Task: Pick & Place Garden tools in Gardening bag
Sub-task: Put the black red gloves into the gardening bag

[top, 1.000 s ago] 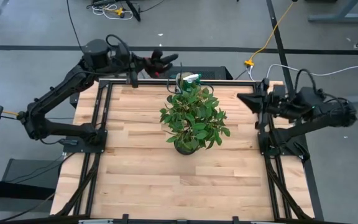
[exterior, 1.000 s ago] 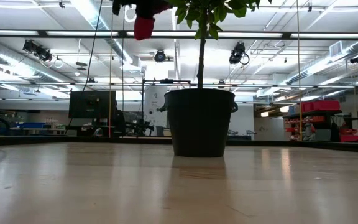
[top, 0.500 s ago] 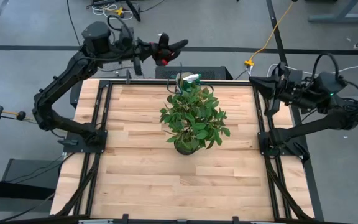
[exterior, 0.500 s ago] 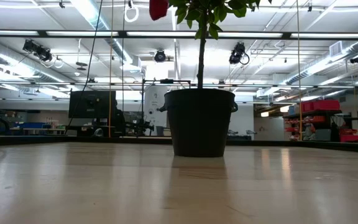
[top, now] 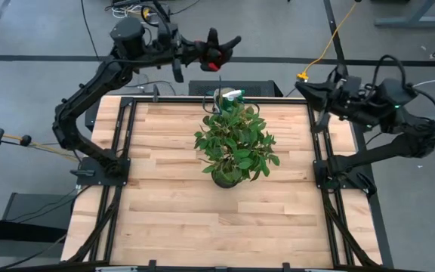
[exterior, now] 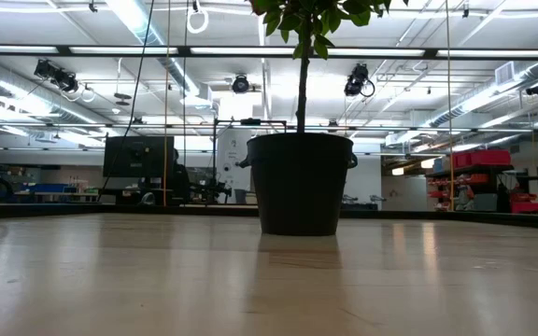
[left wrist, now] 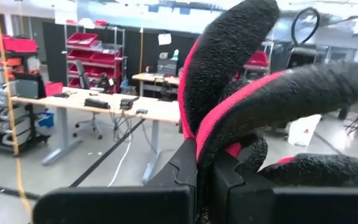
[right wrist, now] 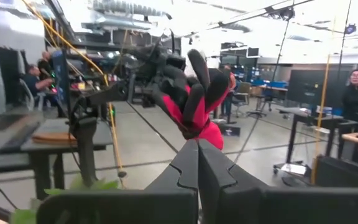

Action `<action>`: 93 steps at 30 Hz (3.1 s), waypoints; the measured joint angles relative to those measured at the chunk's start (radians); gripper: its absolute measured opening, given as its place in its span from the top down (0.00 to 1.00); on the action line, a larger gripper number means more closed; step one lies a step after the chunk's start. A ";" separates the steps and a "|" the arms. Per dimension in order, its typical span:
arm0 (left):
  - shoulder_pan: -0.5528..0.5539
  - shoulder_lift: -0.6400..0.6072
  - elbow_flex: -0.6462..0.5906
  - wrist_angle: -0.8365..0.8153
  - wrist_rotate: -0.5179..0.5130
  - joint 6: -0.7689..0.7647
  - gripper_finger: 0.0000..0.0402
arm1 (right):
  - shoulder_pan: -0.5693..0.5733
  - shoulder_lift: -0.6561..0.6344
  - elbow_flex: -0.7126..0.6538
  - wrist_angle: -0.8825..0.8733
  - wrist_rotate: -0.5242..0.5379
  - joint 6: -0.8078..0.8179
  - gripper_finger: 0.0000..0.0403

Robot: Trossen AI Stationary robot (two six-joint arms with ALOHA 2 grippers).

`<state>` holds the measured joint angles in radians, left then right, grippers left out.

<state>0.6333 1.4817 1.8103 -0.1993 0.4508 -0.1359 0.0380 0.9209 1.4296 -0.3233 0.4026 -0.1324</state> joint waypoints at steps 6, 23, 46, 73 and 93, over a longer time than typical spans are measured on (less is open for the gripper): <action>-0.035 0.027 0.000 0.064 -0.001 -0.031 0.97 | -0.046 0.046 0.002 0.005 0.001 -0.008 1.00; -0.127 0.059 -0.001 0.129 -0.020 -0.052 0.97 | -0.119 0.154 0.003 0.055 -0.051 -0.011 0.62; -0.134 0.059 -0.001 0.129 -0.009 -0.055 0.97 | -0.140 0.185 0.003 0.058 -0.053 0.038 0.08; -0.189 0.100 -0.002 0.217 -0.091 -0.063 0.97 | -0.140 0.266 0.003 0.259 -0.054 -0.113 0.08; -0.240 0.149 -0.001 0.305 -0.137 -0.097 0.97 | -0.159 0.368 0.003 0.417 -0.079 -0.139 0.08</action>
<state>0.3928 1.6302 1.8091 0.1060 0.3138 -0.2329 -0.1210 1.2890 1.4330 0.0940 0.3241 -0.2715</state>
